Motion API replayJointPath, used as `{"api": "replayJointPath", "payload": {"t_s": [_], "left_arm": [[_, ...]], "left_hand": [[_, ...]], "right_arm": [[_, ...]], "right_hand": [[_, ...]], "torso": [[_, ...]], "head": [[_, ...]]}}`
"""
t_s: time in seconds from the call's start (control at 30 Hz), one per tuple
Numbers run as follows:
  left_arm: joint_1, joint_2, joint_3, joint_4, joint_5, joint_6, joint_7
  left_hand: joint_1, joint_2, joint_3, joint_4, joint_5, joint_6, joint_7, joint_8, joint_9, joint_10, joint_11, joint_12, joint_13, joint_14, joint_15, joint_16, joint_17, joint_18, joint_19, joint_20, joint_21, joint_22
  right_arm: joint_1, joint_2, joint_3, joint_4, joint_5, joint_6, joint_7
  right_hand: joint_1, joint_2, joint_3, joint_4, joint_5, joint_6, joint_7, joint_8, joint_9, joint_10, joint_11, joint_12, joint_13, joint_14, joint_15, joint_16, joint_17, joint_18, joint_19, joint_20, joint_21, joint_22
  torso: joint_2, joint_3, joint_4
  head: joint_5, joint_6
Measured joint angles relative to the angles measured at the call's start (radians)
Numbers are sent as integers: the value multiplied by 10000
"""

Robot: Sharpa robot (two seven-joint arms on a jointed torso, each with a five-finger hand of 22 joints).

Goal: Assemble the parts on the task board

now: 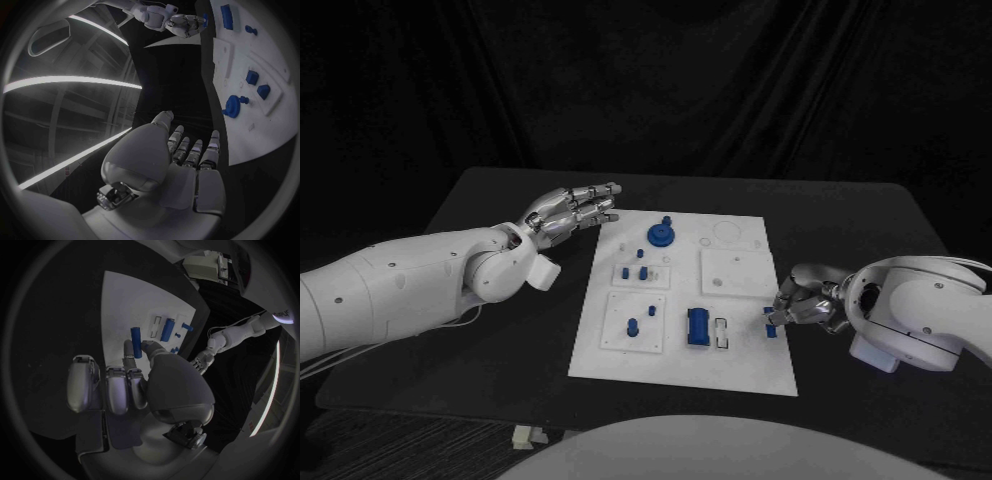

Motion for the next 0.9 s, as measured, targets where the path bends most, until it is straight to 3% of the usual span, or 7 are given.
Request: {"api": "replayJointPath", "payload": {"t_s": [0.23,0.27,0.47,0.9], "left_arm": [[0,24,0,0,0,10,-18],[-1,27,0,0,0,11,-21],[-1,57,0,-2,0,25,-38],[-2,86,0,-20,0,71,-80]], "left_hand": [[0,0,0,0,0,0,0,0,0,0,0,0,0,0,0,0,0,0,0,0,0,-14],[0,0,0,0,0,0,0,0,0,0,0,0,0,0,0,0,0,0,0,0,0,-14],[0,0,56,0,0,0,0,0,0,0,0,0,0,0,0,0,0,1,0,0,0,-14],[0,0,55,0,0,0,0,-1,0,42,41,0,0,0,0,0,0,0,0,0,0,-35]], "right_arm": [[111,209,-6,81,777,-158,108],[114,266,-6,56,860,-159,119],[100,728,-9,-283,1259,-122,170],[-390,1550,-11,-1055,1615,65,258]], "right_hand": [[-162,-51,141,-68,-42,70,-8,0,-32,0,0,0,-1,0,1,0,0,1,0,0,37,0],[-188,-77,334,-220,-79,70,-8,-1,-49,0,0,0,-1,0,1,0,0,1,0,0,37,-1],[-360,-89,525,-331,-273,70,-8,44,-94,0,0,0,-2,0,2,0,0,0,0,0,37,-1],[-387,-116,583,-336,-352,68,-5,43,-108,0,0,0,-3,0,2,0,0,0,0,0,37,-2]], "torso": [[6,0,11],[8,0,9],[11,-3,12],[12,0,3]], "head": [[-23,0],[-33,0],[-79,0],[-81,0]]}}
